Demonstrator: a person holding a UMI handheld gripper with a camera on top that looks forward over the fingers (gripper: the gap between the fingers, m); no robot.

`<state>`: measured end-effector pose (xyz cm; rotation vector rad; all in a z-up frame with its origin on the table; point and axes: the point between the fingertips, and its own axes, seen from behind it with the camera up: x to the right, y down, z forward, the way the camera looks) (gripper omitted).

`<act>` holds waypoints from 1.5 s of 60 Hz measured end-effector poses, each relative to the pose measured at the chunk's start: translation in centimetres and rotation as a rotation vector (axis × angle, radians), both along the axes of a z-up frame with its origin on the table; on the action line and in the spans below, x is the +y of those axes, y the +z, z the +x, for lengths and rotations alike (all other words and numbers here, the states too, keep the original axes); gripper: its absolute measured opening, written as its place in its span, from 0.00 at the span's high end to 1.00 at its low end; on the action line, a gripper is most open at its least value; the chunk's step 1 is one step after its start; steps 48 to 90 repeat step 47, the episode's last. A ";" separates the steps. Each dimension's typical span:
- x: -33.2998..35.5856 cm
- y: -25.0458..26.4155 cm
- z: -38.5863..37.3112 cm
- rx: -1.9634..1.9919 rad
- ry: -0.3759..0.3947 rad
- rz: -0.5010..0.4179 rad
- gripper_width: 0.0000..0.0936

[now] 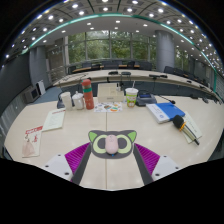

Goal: Arrange mouse

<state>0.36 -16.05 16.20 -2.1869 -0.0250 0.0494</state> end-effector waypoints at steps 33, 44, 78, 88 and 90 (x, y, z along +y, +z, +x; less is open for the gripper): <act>-24.7 8.9 -0.9 -0.026 0.034 0.073 0.09; -26.2 9.9 -0.6 -0.012 0.031 0.086 0.09; -26.3 9.9 -0.6 0.003 0.034 0.090 0.09; -26.3 9.9 -0.6 0.003 0.034 0.090 0.09; -26.3 9.9 -0.6 0.003 0.034 0.090 0.09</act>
